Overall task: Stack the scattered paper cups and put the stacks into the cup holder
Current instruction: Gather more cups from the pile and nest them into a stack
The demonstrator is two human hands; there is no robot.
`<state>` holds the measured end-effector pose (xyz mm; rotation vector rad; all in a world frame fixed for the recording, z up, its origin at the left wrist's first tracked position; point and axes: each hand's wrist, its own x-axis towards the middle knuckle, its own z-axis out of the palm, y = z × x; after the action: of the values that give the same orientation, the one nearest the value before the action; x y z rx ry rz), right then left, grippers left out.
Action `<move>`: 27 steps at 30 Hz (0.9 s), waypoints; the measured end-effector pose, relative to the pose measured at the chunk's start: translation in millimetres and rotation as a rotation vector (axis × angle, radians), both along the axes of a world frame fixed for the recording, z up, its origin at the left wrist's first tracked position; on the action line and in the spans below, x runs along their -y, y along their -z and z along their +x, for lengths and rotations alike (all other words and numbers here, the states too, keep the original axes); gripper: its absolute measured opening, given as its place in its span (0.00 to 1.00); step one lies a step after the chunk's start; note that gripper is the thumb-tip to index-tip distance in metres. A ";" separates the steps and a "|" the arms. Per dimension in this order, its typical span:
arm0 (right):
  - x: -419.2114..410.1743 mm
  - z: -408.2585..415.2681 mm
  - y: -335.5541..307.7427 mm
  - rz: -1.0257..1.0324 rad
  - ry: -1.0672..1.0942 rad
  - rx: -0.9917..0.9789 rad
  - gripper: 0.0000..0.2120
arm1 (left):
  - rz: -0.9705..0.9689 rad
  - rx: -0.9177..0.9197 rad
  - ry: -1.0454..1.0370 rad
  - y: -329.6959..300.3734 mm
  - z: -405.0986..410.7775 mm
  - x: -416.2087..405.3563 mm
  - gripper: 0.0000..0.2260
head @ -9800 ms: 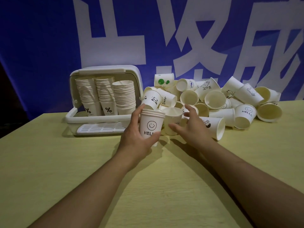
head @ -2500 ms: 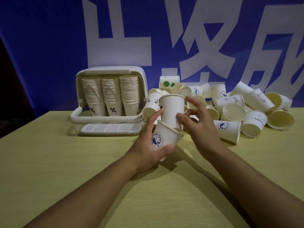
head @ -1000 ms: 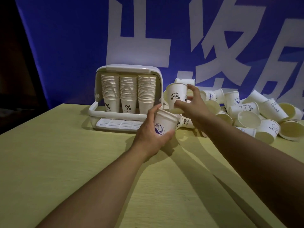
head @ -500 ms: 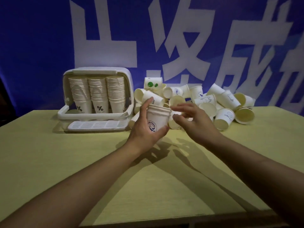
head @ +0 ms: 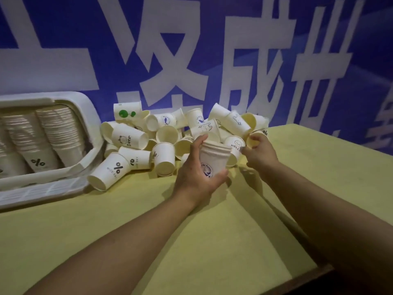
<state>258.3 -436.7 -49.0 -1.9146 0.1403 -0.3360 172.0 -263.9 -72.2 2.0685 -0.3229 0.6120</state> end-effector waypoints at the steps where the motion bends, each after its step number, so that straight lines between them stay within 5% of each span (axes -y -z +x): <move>1: 0.4 6.3 0.8 0.009 -0.004 -0.014 0.28 | -0.025 -0.004 0.003 5.1 3.0 -2.6 0.40; 9: -25.3 17.1 21.8 -0.134 -0.050 0.058 0.45 | -0.171 0.052 0.022 18.1 22.1 -10.7 0.39; 19: -8.4 26.4 9.9 -0.083 -0.131 -0.138 0.48 | -0.181 -0.005 0.083 18.5 23.5 -11.7 0.39; 27: 3.5 0.5 -17.2 0.252 -0.078 0.180 0.39 | -0.171 -0.030 0.160 15.4 22.8 -12.8 0.40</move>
<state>258.8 -440.2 -31.8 -1.6286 -0.0113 -0.4159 194.8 -251.2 -87.6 1.8655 -0.4007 0.4942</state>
